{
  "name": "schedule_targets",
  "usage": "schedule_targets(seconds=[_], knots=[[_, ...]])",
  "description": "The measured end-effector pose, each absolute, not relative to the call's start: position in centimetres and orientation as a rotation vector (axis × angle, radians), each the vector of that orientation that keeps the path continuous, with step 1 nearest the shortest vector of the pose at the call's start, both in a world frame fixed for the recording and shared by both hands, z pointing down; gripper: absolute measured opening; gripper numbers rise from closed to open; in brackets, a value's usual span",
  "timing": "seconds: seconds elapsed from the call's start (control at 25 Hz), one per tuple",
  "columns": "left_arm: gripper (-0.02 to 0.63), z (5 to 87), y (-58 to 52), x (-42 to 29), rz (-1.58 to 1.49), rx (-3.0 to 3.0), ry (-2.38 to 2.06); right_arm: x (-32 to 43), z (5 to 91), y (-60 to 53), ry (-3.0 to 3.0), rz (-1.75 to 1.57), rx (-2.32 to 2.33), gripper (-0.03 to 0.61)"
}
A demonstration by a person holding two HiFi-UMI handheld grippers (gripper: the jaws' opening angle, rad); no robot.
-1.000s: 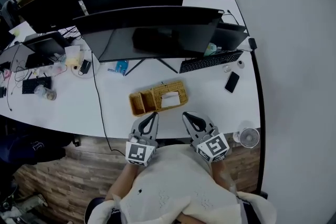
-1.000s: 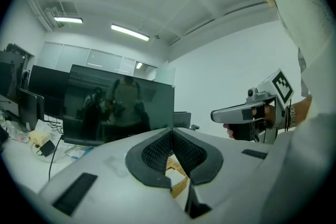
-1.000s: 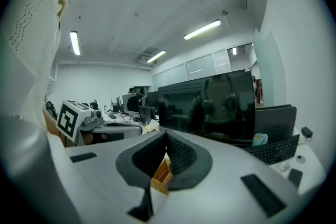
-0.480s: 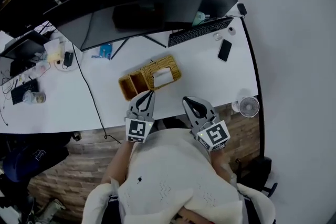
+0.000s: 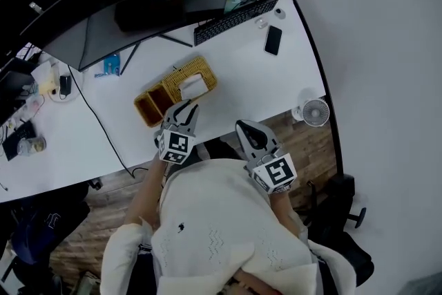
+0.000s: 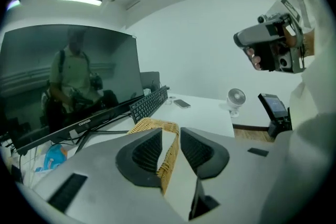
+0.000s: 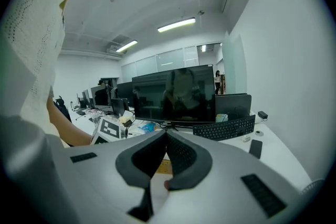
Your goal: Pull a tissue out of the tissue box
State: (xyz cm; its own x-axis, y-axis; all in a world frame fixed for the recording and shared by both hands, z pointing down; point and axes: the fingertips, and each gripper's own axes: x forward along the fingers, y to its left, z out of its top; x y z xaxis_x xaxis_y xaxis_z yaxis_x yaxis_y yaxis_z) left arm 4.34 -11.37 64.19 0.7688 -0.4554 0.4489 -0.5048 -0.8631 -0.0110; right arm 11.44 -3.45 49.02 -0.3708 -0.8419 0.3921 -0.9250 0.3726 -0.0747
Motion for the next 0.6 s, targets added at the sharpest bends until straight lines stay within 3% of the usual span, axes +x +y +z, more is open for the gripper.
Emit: schedule_targets(seconds=[0.04, 0.08, 0.6], knots=[[0.129, 64.7, -11.5, 4.7, 0.71, 2.855, -0.761, 11.6, 49.1, -3.3, -2.339, 0.412, 1.571, 0.002], [0.138, 65.1, -11.8, 4.9, 0.738, 2.86, -0.754, 11.8, 49.2, -3.3, -2.331, 0.414, 1.582, 0.002], [0.138, 71.7, -13.4, 6.6, 1.171, 2.773, -0.73, 12.8, 50.3, -2.4, -2.272, 0.448, 1.643, 0.002]])
